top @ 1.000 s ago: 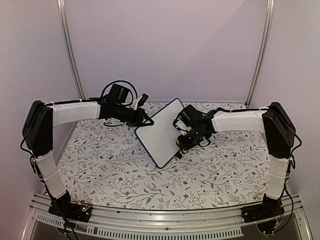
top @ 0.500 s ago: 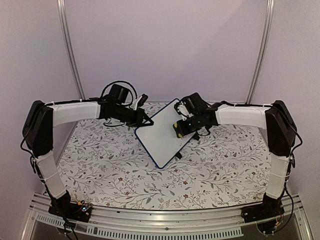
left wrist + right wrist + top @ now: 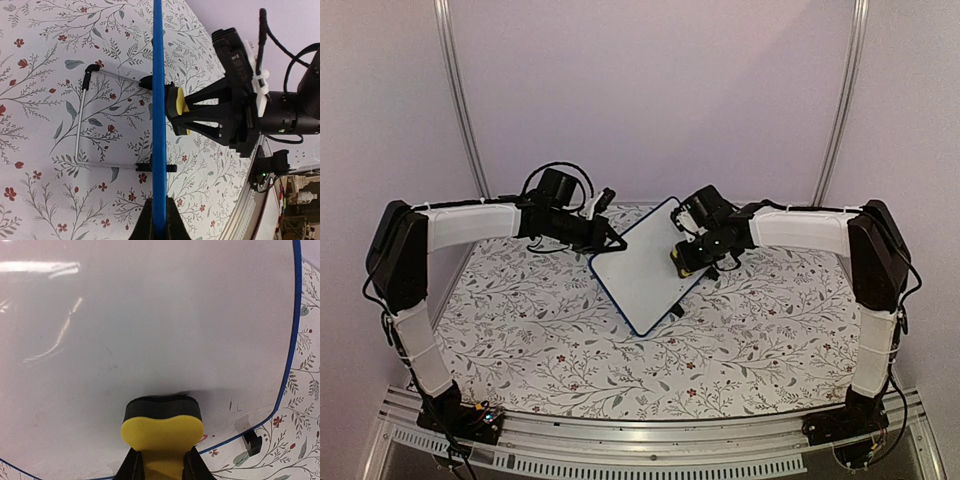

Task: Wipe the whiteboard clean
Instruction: Erase the whiteboard at the center of the board.

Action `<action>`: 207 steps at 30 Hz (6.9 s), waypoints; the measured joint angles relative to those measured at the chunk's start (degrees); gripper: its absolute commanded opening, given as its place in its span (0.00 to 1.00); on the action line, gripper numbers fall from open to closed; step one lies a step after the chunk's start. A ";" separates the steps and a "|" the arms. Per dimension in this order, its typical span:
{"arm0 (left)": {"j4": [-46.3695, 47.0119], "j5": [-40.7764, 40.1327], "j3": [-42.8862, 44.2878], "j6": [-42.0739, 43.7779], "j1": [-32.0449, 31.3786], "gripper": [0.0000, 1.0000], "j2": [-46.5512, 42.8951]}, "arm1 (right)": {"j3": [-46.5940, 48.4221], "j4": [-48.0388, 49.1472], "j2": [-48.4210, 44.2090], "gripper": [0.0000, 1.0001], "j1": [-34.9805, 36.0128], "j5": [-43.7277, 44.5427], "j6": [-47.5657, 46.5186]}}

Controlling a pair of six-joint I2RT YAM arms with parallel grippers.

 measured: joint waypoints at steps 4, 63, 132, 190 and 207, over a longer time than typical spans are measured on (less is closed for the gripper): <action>0.22 0.35 0.00 0.02 0.11 0.00 0.13 | 5.42 1.16 1.20 0.21 0.00 1.03 -0.70; 0.35 0.46 0.00 0.28 -0.11 0.00 0.11 | -3.23 3.06 -2.27 0.20 0.61 0.04 2.29; 0.07 -0.15 0.00 -0.96 -0.44 0.00 0.02 | 0.44 3.48 0.26 0.21 -2.40 -3.76 1.92; 0.02 -0.79 0.00 -1.14 -0.46 0.00 -0.20 | -1.11 3.23 1.51 0.21 -7.06 -6.27 4.28; 0.13 -0.44 0.00 -0.57 -0.50 0.00 -0.20 | -14.82 8.48 -2.08 0.21 -7.65 -7.98 5.64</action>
